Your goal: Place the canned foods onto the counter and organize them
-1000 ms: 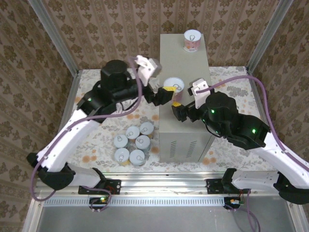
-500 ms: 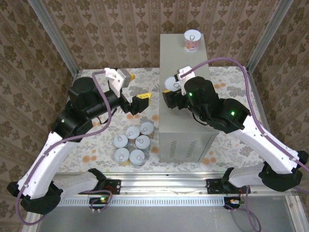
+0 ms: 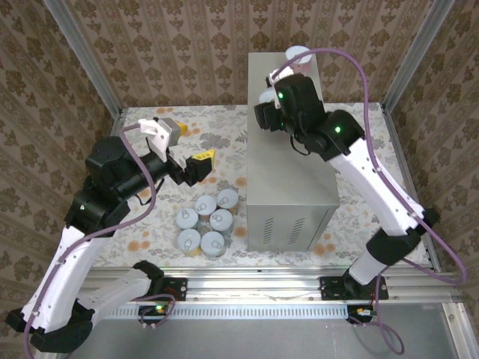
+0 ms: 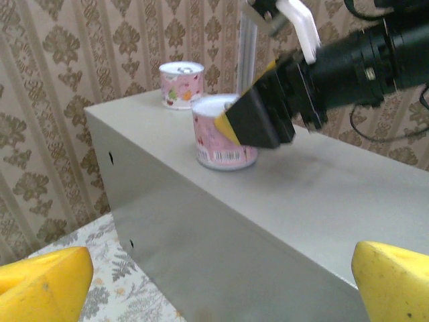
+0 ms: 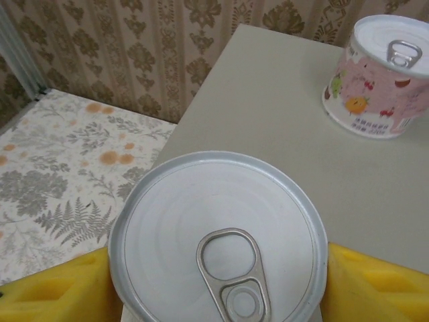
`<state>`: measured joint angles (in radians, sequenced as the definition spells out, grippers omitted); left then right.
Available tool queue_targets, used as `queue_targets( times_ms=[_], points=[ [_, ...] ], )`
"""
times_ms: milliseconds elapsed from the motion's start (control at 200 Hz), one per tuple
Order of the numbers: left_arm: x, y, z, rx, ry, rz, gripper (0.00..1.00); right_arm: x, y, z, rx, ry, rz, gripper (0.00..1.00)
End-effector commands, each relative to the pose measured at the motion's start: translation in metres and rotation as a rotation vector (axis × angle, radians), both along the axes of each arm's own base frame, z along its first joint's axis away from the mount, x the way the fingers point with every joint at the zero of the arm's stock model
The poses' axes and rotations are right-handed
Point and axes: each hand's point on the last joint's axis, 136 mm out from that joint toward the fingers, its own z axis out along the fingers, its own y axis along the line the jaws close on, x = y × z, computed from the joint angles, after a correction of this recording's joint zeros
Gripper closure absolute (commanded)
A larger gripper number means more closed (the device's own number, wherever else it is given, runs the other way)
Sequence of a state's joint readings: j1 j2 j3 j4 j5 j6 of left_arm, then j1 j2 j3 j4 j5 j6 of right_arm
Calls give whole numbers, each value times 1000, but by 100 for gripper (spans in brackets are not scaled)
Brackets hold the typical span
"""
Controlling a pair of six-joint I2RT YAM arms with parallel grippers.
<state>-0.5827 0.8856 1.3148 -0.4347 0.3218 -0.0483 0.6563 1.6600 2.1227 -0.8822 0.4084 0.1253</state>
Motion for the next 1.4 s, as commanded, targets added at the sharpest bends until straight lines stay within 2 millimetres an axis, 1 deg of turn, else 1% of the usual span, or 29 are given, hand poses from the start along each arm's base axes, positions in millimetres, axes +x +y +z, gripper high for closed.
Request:
queue_targets(
  times_ms=[0,20,45,95,150,245,320,435,515,595,705,805,875,965,1010,1060,1120,1170,1205,1210,1250,1255,1270,1315,1335,1395],
  points=[
    [-2,4,-1,-29,21,-3,0,13,-3,26,10,-39,25,30],
    [-1,5,-1,-31,23,-2,0,18,-3,24,6,-33,24,30],
    [0,5,-2,-33,25,0,0,22,-2,27,9,-35,25,30],
    [1,7,-3,-34,28,5,0,31,0,23,5,-21,32,30],
    [3,9,-4,-35,33,11,0,39,0,26,13,-24,33,30],
    [5,10,-5,-41,40,13,0,53,1,20,15,-9,30,29],
    [7,11,-7,-41,46,14,0,61,2,16,23,-3,34,28],
    [12,8,-10,-36,60,7,0,67,5,12,29,5,41,25],
    [18,4,-12,-34,71,3,0,68,5,11,33,8,47,20],
    [26,-1,-12,-35,81,0,0,66,6,13,38,4,57,14],
    [42,-12,-14,-35,101,-10,0,60,6,21,50,-8,74,5],
    [63,-24,-16,-32,112,-14,0,50,1,33,62,-27,81,0],
    [76,-35,-17,-14,115,-25,0,41,-4,40,63,-37,81,0],
    [91,-50,-17,19,108,-36,0,24,-15,51,69,-60,75,0],
    [99,-57,-18,34,107,-39,0,16,-22,52,69,-66,68,0],
    [107,-65,-19,49,108,-46,0,2,-32,59,79,-91,60,0],
    [116,-74,-21,70,112,-55,0,-12,-43,58,79,-98,48,0],
    [121,-83,-22,88,109,-77,0,-28,-55,62,89,-117,38,0],
    [123,-89,-22,98,102,-92,0,-38,-62,62,90,-124,34,0],
    [123,-90,-22,99,100,-94,0,-38,-62,59,86,-117,33,0],
    [126,-96,-22,110,91,-102,0,-47,-69,56,86,-120,25,0],
    [126,-96,-21,110,89,-103,0,-52,-72,60,91,-130,24,0],
    [128,-98,-22,116,91,-107,0,-59,-77,62,95,-138,20,0],
    [132,-104,-21,124,89,-119,1,-73,-87,63,99,-154,11,0],
    [133,-106,-19,127,83,-123,1,-78,-90,61,97,-155,11,0],
    [139,-114,-22,143,89,-138,2,-95,-100,59,101,-171,11,0]
  ],
)
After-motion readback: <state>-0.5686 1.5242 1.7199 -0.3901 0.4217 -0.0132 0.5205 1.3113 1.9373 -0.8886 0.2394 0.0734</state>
